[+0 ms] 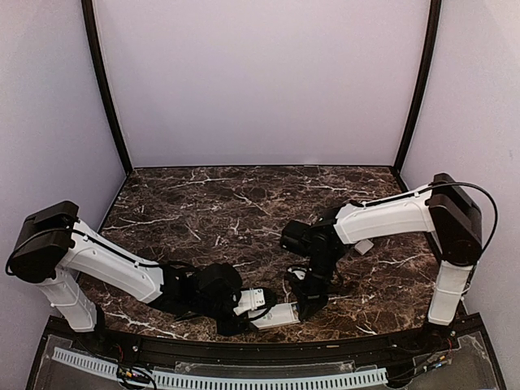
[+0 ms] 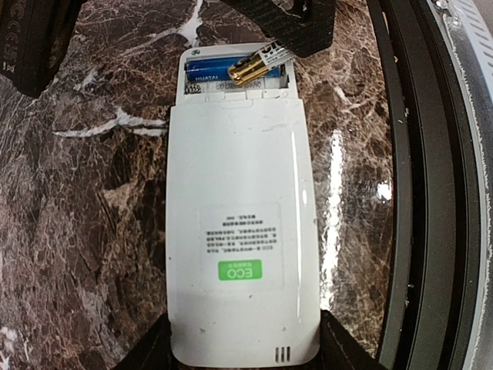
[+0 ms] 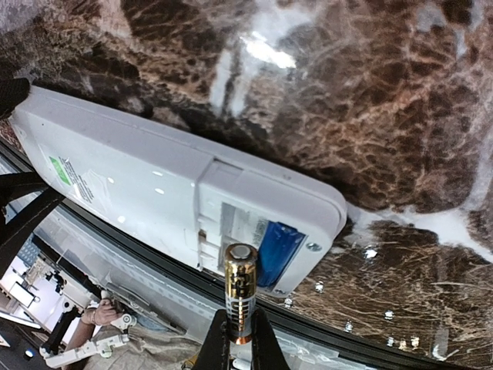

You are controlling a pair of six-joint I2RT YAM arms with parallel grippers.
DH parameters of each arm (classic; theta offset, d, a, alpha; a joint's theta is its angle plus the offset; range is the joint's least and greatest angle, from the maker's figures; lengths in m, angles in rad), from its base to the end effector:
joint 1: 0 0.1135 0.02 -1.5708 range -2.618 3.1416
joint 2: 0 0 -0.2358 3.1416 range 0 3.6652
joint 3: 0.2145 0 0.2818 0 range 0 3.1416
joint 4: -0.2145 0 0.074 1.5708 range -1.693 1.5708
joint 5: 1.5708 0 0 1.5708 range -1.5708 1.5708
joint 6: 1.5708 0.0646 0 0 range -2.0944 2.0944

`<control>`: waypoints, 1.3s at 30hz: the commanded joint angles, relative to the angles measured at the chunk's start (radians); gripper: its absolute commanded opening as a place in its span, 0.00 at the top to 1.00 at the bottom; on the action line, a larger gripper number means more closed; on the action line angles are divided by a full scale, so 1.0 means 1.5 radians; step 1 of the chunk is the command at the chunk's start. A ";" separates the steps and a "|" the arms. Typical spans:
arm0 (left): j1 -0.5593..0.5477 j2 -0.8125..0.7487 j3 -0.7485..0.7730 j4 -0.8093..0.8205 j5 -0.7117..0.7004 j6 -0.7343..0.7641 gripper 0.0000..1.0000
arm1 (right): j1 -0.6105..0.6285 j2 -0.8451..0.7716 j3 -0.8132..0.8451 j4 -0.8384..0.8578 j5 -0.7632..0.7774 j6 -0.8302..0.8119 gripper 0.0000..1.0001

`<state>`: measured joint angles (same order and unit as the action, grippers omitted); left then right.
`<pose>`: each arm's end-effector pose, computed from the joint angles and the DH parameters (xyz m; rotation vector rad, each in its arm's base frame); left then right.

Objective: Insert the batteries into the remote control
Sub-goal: Place the battery in the battery compartment.

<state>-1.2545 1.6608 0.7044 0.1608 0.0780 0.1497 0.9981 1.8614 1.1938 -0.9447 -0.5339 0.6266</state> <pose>0.1028 -0.3302 0.0591 1.6138 1.8473 -0.6069 0.1542 0.2998 0.0866 0.4815 -2.6448 -0.4651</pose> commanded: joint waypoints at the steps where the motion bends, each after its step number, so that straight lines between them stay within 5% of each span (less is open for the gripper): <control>1: -0.011 0.007 0.009 -0.031 0.028 0.009 0.60 | -0.008 0.022 0.024 -0.041 0.023 -0.013 1.00; 39: -0.029 0.003 -0.001 -0.002 0.032 0.022 0.55 | -0.025 0.093 0.093 0.004 0.052 0.024 1.00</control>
<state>-1.2732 1.6642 0.7193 0.1425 0.0498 0.1532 0.9733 1.9881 1.3373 -1.0405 -0.5022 0.6464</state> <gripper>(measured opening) 0.557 0.047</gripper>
